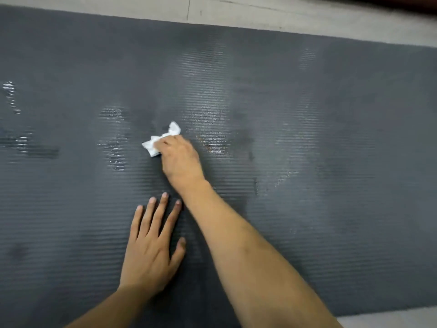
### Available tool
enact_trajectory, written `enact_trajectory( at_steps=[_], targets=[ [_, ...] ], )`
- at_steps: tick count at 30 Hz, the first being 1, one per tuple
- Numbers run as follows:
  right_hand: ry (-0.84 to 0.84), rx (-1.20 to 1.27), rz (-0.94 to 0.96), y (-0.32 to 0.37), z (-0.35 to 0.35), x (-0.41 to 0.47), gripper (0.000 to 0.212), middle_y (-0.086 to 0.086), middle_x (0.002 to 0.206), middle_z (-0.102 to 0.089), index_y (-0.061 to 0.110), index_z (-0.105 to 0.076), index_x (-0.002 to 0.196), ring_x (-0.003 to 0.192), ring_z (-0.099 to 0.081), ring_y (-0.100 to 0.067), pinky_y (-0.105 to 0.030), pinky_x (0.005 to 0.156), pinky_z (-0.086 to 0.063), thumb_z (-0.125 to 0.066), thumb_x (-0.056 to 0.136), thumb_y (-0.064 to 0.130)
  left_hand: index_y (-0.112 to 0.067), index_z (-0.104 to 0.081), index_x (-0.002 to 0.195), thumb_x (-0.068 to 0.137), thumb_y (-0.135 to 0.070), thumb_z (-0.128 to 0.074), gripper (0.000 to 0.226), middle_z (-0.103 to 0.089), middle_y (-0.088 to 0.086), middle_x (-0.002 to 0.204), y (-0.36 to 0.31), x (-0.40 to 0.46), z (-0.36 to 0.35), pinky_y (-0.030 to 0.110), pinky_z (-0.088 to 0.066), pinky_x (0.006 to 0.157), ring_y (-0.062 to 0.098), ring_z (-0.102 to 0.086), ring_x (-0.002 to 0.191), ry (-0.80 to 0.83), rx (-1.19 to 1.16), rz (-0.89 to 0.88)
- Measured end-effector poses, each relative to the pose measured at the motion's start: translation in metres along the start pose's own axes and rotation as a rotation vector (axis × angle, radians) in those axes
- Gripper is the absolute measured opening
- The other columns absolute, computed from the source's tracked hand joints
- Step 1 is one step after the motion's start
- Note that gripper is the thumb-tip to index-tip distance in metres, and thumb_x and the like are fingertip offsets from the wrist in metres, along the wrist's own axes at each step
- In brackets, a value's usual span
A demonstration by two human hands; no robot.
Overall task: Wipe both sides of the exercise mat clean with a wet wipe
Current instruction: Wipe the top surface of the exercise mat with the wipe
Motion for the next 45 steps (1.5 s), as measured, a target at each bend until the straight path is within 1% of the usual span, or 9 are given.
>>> enact_trajectory(
  at_steps=[3, 8, 12, 18, 21, 30, 36, 39, 45],
  targets=[
    [-0.019, -0.094, 0.107, -0.033, 0.018, -0.008, 0.036, -0.003, 0.102, -0.069, 0.015, -0.072, 0.096, 0.095, -0.06, -0.027, -0.036, 0.084, -0.048, -0.037, 0.087, 0.017, -0.017, -0.033, 0.161, 0.092, -0.044, -0.042, 0.075, -0.022, 0.011, 0.17, 0.003, 0.0, -0.004, 0.058, -0.019, 0.125, 0.035, -0.022, 0.156, -0.004, 0.018, 0.003],
    [-0.177, -0.366, -0.425, -0.204, 0.114, -0.075, 0.041, -0.006, 0.11, -0.069, 0.016, -0.072, 0.108, 0.099, -0.059, -0.034, -0.038, 0.086, -0.049, -0.039, 0.085, 0.009, -0.017, -0.031, 0.161, 0.093, -0.044, -0.041, 0.074, -0.021, 0.01, 0.171, 0.0, 0.0, -0.002, 0.06, -0.02, 0.124, 0.035, -0.021, 0.157, -0.022, 0.001, 0.001],
    [-0.215, -0.382, -0.668, -0.205, 0.111, -0.074, 0.045, -0.014, 0.105, -0.07, 0.012, -0.073, 0.108, 0.094, -0.06, -0.037, -0.039, 0.091, -0.045, -0.039, 0.08, 0.004, -0.017, -0.032, 0.161, 0.093, -0.044, -0.04, 0.074, -0.022, 0.01, 0.17, -0.001, 0.001, -0.003, 0.06, -0.02, 0.124, 0.035, -0.022, 0.156, -0.033, 0.016, 0.017],
    [-0.035, -0.045, 0.002, -0.006, 0.009, -0.023, 0.039, -0.003, 0.096, -0.07, 0.018, -0.075, 0.092, 0.09, -0.059, -0.029, -0.042, 0.095, -0.04, -0.039, 0.082, 0.006, -0.017, -0.035, 0.16, 0.091, -0.044, -0.042, 0.075, -0.023, 0.011, 0.17, 0.0, 0.001, -0.005, 0.06, -0.02, 0.124, 0.036, -0.023, 0.156, -0.019, 0.031, 0.014],
    [-0.003, -0.068, 0.152, -0.019, 0.024, -0.033, 0.036, -0.001, 0.099, -0.069, 0.015, -0.073, 0.093, 0.099, -0.06, -0.028, -0.035, 0.093, -0.044, -0.038, 0.087, 0.011, -0.018, -0.034, 0.161, 0.091, -0.045, -0.043, 0.075, -0.023, 0.01, 0.17, 0.001, 0.001, -0.005, 0.059, -0.019, 0.125, 0.035, -0.023, 0.156, -0.027, 0.025, 0.016],
    [-0.23, -0.329, -0.723, -0.183, 0.124, -0.12, 0.035, -0.017, 0.098, -0.07, 0.008, -0.075, 0.1, 0.089, -0.058, -0.04, -0.038, 0.084, -0.041, -0.051, 0.078, -0.004, -0.019, -0.033, 0.161, 0.093, -0.046, -0.041, 0.074, -0.025, 0.01, 0.169, -0.001, 0.001, -0.003, 0.058, -0.018, 0.125, 0.035, -0.023, 0.156, -0.07, 0.0, 0.015],
    [-0.098, 0.035, -0.1, 0.0, 0.02, -0.061, 0.027, -0.007, 0.092, -0.07, 0.01, -0.074, 0.086, 0.086, -0.058, -0.027, -0.03, 0.083, -0.044, -0.049, 0.079, 0.002, -0.014, -0.04, 0.157, 0.091, -0.046, -0.042, 0.073, -0.027, 0.013, 0.168, 0.001, 0.0, -0.006, 0.059, -0.018, 0.125, 0.036, -0.025, 0.155, -0.087, 0.005, 0.002],
    [-0.066, 0.01, 0.103, -0.026, 0.035, -0.068, 0.021, -0.005, 0.096, -0.07, 0.011, -0.074, 0.091, 0.093, -0.059, -0.028, -0.032, 0.091, -0.044, -0.061, 0.081, -0.002, -0.017, -0.037, 0.159, 0.092, -0.046, -0.041, 0.074, -0.028, 0.012, 0.168, 0.0, 0.001, -0.005, 0.058, -0.017, 0.125, 0.036, -0.025, 0.155, -0.093, 0.01, 0.003],
    [-0.211, -0.313, -0.586, -0.2, 0.139, -0.147, 0.033, -0.016, 0.103, -0.067, 0.013, -0.074, 0.105, 0.097, -0.059, -0.039, -0.038, 0.085, -0.043, -0.05, 0.084, 0.004, -0.018, -0.035, 0.16, 0.092, -0.046, -0.041, 0.074, -0.028, 0.011, 0.168, 0.0, 0.001, -0.004, 0.057, -0.018, 0.125, 0.036, -0.025, 0.155, -0.116, 0.005, 0.016]
  ],
)
Point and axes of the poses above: each hand's wrist, its own x-axis towards the middle knuckle, its own z-axis out of the back of the hand, y = z × x, the point moved 3 cm from there along x, towards the middle knuckle
